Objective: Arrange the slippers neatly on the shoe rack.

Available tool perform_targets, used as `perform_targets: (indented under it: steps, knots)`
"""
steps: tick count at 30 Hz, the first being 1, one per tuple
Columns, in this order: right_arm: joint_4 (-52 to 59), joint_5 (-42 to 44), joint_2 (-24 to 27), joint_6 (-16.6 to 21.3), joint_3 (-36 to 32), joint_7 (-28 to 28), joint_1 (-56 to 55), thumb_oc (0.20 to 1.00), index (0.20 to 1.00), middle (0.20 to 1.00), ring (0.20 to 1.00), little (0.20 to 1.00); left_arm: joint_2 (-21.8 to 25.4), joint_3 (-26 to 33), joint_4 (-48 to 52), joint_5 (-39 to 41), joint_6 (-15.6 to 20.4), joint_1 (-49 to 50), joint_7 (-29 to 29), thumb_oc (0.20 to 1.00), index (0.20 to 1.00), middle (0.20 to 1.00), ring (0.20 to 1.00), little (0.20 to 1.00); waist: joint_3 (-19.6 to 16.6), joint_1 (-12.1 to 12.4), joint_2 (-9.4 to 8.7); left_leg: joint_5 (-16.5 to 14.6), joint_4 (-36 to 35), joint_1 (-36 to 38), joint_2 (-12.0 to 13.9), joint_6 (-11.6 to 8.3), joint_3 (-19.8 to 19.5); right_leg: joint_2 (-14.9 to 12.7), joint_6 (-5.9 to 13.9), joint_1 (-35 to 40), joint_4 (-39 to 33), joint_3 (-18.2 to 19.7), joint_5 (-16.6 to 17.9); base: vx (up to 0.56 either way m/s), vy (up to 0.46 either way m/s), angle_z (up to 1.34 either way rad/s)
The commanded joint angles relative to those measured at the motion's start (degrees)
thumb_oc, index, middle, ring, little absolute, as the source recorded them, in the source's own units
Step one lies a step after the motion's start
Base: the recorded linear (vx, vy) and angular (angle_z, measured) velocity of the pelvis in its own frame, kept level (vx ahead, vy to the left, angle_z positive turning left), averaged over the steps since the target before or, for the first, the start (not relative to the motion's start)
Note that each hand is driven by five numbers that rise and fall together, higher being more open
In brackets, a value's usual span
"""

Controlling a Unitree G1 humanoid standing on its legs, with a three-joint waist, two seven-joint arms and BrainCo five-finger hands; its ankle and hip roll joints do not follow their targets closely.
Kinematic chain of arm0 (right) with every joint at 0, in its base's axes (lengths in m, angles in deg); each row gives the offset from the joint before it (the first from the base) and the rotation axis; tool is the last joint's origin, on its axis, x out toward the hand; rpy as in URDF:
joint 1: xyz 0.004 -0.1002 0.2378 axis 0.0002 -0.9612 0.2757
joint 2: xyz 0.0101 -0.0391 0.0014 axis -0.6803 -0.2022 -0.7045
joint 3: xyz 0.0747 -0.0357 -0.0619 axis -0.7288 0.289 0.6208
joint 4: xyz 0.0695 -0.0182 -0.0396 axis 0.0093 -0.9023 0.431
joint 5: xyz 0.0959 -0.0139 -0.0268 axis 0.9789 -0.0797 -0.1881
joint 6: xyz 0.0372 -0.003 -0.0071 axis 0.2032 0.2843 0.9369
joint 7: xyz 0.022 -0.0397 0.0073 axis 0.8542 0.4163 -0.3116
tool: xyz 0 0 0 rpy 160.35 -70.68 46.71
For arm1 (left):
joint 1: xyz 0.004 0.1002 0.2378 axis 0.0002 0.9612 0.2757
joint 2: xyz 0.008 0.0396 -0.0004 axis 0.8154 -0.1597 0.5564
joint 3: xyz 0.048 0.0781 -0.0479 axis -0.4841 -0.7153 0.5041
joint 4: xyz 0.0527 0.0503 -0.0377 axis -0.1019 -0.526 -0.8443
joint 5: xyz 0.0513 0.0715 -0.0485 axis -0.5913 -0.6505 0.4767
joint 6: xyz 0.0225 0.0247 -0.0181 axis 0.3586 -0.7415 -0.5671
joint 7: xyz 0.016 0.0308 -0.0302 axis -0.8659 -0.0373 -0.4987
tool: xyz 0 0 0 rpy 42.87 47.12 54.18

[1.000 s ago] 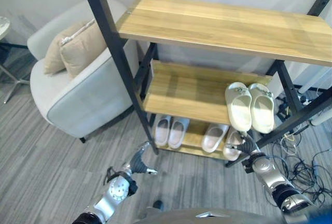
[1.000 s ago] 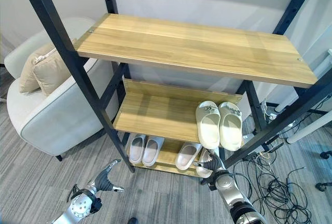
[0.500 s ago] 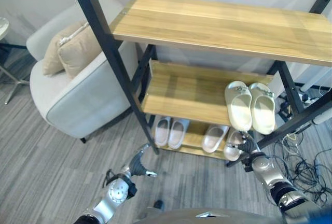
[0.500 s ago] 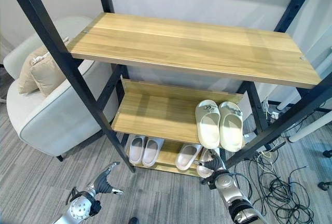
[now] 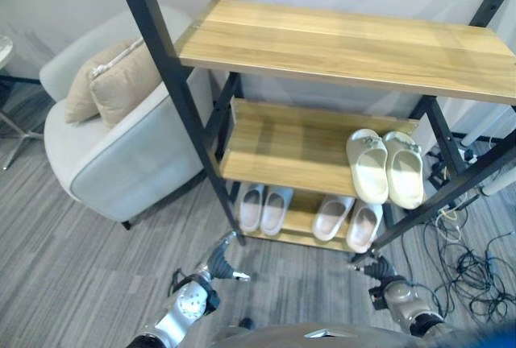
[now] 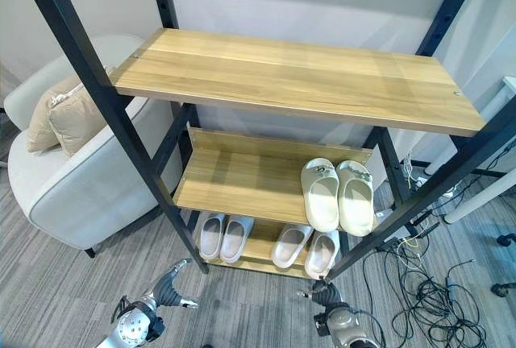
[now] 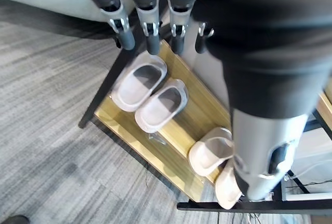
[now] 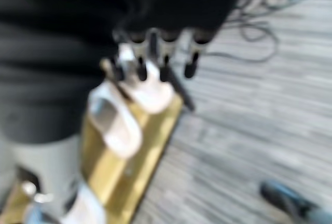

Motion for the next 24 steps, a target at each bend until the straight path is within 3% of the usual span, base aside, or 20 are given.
perform_targets:
  steps: [1, 12, 16, 24]
  knots:
    - [-0.69, 1.43, 0.32, 0.87, -2.76, -0.03, -1.48, 1.000, 1.000, 1.000, 1.000, 1.000, -0.17, 1.74, -1.10, 0.17, 1.15, -1.71, -0.48, 1.000, 1.000, 1.000, 1.000, 1.000, -1.27, 0.12, -2.23, -0.62, 3.08, -3.92, -3.08, 1.27, 0.89, -2.93, 5.03, -2.34, 7.34, 1.72, 1.97, -0.07, 0.025, -0.03]
    - [-8.53, 5.63, 1.13, -0.37, -11.39, -0.11, -9.04, 1.000, 1.000, 1.000, 1.000, 1.000, -5.34, 4.95, -9.58, 12.18, -0.29, -1.91, 3.44, 1.000, 1.000, 1.000, 1.000, 1.000, -2.24, -3.10, -0.45, 1.05, 1.58, -3.61, -2.79, 0.99, 2.40, -2.56, 4.98, -3.61, 7.98, 2.58, 3.00, -0.07, 0.019, -0.08]
    - [-12.63, 9.34, 0.83, -0.76, -15.24, 1.37, -11.81, 1.000, 1.000, 1.000, 1.000, 1.000, -10.68, 13.10, -27.31, 23.48, -1.98, -4.07, 4.83, 1.000, 1.000, 1.000, 1.000, 1.000, -2.52, -4.47, 0.14, 1.32, 1.48, -2.85, -2.52, 0.81, 3.22, -2.13, 4.55, -3.76, 8.12, 3.71, 3.10, -0.07, -0.007, -0.23]
    - [-15.87, 13.74, 0.25, -0.97, -17.30, 2.83, -12.88, 1.000, 1.000, 1.000, 1.000, 1.000, -12.77, 20.23, -39.90, 30.00, -2.57, -5.47, 5.86, 1.000, 1.000, 1.000, 1.000, 1.000, -3.09, -5.27, 0.75, 2.51, -0.41, -2.21, -1.93, 0.42, 4.14, -1.70, 4.23, -3.84, 6.01, 4.13, 4.08, -0.04, -0.003, -0.09]
